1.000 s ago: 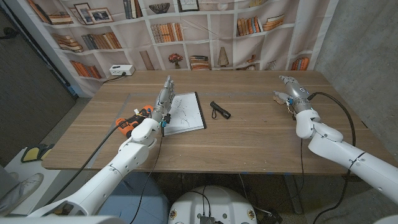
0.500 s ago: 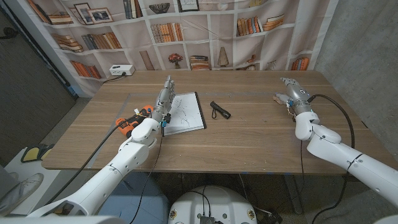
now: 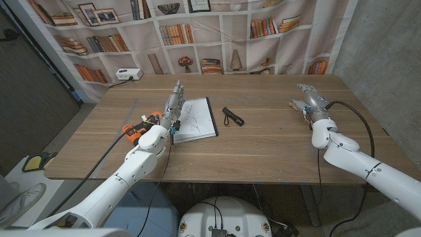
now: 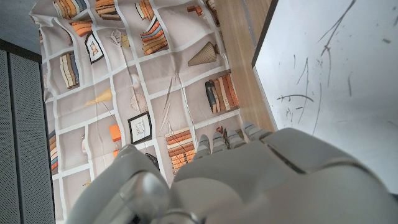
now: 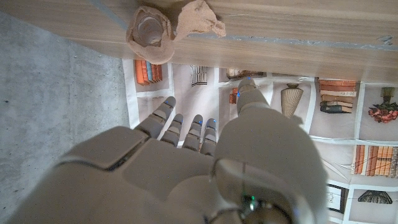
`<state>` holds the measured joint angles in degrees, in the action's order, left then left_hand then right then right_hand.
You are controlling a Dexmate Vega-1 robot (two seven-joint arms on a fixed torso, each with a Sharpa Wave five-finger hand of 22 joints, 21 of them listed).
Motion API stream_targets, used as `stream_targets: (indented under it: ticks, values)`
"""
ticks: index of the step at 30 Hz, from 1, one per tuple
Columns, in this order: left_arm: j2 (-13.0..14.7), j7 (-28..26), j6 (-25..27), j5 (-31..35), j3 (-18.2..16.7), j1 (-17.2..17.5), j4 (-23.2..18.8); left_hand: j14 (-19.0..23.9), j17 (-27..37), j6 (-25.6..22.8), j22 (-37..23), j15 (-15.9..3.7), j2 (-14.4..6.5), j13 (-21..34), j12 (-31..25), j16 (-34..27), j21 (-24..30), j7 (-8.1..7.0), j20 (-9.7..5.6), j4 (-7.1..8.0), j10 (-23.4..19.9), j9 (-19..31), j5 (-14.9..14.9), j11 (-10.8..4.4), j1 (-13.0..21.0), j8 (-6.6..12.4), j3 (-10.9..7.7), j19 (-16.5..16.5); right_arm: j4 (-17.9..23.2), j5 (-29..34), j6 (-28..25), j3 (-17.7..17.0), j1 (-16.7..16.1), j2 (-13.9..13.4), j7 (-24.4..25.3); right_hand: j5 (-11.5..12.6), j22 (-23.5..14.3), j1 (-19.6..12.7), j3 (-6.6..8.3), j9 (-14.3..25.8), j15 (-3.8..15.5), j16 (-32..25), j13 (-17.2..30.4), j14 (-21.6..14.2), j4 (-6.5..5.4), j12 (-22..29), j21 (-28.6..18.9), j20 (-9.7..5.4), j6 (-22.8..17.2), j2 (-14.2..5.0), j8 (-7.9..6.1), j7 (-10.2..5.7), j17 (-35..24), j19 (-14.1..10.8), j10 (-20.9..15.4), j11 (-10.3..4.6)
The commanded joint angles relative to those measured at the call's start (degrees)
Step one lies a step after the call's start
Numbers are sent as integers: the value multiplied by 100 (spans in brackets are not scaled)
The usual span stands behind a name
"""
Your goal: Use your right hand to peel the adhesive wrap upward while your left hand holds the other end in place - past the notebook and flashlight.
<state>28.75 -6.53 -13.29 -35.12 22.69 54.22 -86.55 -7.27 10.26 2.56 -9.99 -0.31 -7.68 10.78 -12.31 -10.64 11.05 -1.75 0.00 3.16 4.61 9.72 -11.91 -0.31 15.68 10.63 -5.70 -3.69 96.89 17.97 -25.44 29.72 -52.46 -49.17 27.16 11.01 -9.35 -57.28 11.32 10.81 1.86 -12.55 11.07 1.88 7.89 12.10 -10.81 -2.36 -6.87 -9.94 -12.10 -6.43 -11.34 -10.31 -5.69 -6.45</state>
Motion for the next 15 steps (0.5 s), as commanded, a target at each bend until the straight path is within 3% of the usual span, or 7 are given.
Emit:
stream_targets:
  ticks: [1,15]
  values:
    - [19,-28,-13,-10,-33,41,-24,4,11,-38,-14,-9,-7,22,23,1,24,2,-10,18,-20,24,17,17,21,-16,-45,19,-154,-38,-32,76,80,70,39,-2,-10,-143,102,7,678,-21,9,-48,43,-21,-6,-324,-49,-59,5,-31,-10,-83,-49,-56]
    - [-4,-24,-38,-21,-29,56,17,1,11,-41,-14,-4,-6,22,25,3,24,0,-8,17,-19,24,18,18,16,-15,-54,20,-237,-89,-112,130,149,83,4,-13,-8,-393,275,8,754,-17,10,-70,109,-37,-2,-348,-90,-78,15,-116,-11,-118,-68,-120]
